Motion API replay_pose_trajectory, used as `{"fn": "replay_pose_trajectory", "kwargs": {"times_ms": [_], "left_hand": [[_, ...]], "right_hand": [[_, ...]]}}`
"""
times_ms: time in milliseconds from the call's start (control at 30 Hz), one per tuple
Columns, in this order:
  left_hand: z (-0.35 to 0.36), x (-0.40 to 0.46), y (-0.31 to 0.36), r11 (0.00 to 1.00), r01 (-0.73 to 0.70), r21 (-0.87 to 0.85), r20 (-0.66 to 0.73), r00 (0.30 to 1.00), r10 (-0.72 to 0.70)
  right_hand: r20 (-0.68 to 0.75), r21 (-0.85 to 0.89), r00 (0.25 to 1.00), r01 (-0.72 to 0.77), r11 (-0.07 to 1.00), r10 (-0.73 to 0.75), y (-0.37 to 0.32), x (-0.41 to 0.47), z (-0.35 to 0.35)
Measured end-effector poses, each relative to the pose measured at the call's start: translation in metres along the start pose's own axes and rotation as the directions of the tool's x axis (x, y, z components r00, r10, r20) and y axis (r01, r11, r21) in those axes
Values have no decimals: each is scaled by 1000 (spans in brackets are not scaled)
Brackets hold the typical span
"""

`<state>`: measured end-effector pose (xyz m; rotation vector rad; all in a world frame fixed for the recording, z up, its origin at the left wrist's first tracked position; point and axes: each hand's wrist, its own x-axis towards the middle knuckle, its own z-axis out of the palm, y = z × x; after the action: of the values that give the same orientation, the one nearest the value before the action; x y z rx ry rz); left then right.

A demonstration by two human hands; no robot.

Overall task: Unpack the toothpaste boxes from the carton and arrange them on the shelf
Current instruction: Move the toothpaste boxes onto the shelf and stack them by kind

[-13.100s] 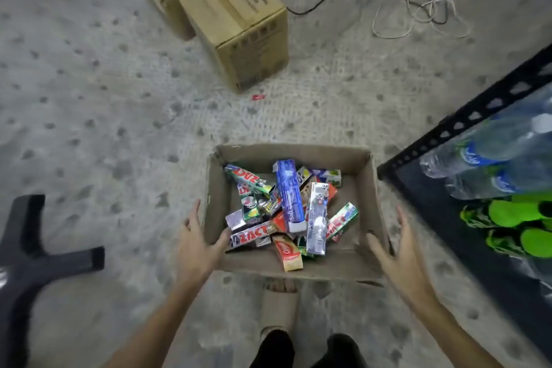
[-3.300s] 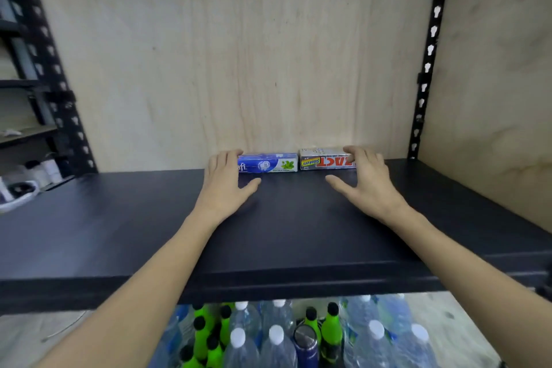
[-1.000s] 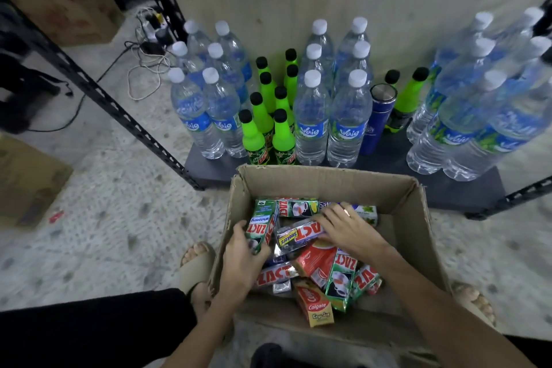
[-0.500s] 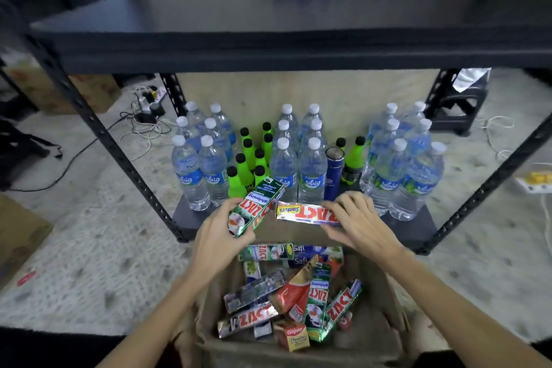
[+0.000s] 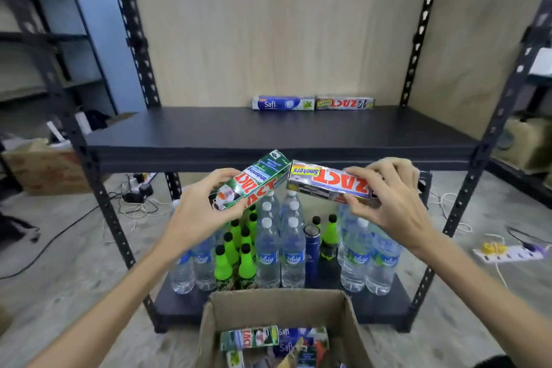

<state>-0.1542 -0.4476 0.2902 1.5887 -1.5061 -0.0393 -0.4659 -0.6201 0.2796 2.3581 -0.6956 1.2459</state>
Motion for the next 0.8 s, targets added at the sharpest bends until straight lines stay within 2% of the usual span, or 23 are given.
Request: {"fn": "replay_pose_trajectory", "kwargs": {"times_ms": [133,300,433,533,733,800], "left_hand": [[-29,48,22,994,-102,30,27,994,101],[-42,115,22,978,-157,136,146,980,137],[-27,161,1,951,-127,282,288,957,42],[-13,185,-11,934,-120,338,323,946,5],[14,235,-29,862,-243,444,397,916,53],[28,250,-36,856,-248,453,379,923,68]], "right_hand": [[-44,-79,997,62,995,-65,16,44,-26],[27,-140,999,50,989,-47,48,81,-22],[109,-131,993,-32,991,47,80,92,2],[188,-90,979,-61,994,77,101,92,23],[320,14,921,-239,971,222,135,113,56],[363,19,891,-300,954,273,144,124,66]]}}
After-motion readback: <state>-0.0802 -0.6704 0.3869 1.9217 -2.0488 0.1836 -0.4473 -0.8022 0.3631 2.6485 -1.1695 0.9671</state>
